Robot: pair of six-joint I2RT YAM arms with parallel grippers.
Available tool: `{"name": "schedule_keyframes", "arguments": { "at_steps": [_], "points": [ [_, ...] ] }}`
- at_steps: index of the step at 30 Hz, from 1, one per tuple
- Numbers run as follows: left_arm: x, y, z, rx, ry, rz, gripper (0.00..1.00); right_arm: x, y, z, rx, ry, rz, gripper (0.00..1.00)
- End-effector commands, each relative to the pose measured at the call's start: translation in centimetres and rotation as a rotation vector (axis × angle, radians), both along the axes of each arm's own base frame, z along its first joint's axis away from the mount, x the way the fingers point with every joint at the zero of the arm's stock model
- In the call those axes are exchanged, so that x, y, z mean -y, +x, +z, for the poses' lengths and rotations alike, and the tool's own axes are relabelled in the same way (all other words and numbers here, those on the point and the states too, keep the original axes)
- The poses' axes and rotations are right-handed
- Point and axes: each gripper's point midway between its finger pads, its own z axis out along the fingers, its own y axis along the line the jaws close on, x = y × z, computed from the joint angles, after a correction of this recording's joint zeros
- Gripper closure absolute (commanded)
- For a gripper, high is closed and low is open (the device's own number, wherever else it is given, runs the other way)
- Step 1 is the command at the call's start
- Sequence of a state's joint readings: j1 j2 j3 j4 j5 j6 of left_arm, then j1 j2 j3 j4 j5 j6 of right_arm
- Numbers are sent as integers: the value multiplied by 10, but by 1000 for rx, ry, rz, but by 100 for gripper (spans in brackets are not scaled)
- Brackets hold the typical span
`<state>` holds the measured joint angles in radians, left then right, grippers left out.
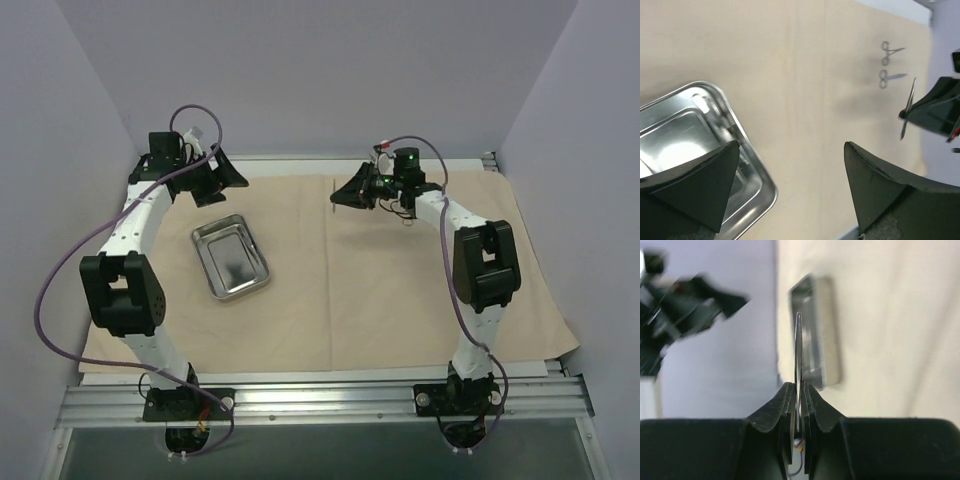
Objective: Open and lay out the surgical kit
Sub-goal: Place the medical item in the surgical kit.
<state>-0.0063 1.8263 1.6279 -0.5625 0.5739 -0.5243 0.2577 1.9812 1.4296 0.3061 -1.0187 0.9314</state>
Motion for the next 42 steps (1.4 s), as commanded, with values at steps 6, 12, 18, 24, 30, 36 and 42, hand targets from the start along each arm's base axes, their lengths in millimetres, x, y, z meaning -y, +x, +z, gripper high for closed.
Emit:
{"name": "schedule_keyframes", "arguments": {
  "at_steps": [6,12,18,24,30,36,42],
  "points": [
    [-22,-59,3,65,474,-34,6,147,9,-60,-424,-566,-626,100],
    [-19,-58,2,51,459,-45,0,219,6,-88,-641,-806,-1023,100],
    [-23,-56,-2,25,474,-33,9,248,-2,-112,-768,-898,-1146,100],
    [-32,-54,-8,4,475,-13,11,266,-12,-141,-859,-893,-1189,100],
    [-34,-50,-13,-12,467,-10,11,269,-1,-153,-859,-877,-1210,100],
    [-34,-48,-16,-23,465,-13,12,268,3,-159,-878,-873,-1214,100],
    [-38,-46,-19,-35,456,-7,12,262,10,-167,-892,-835,-1221,100]
  ]
}}
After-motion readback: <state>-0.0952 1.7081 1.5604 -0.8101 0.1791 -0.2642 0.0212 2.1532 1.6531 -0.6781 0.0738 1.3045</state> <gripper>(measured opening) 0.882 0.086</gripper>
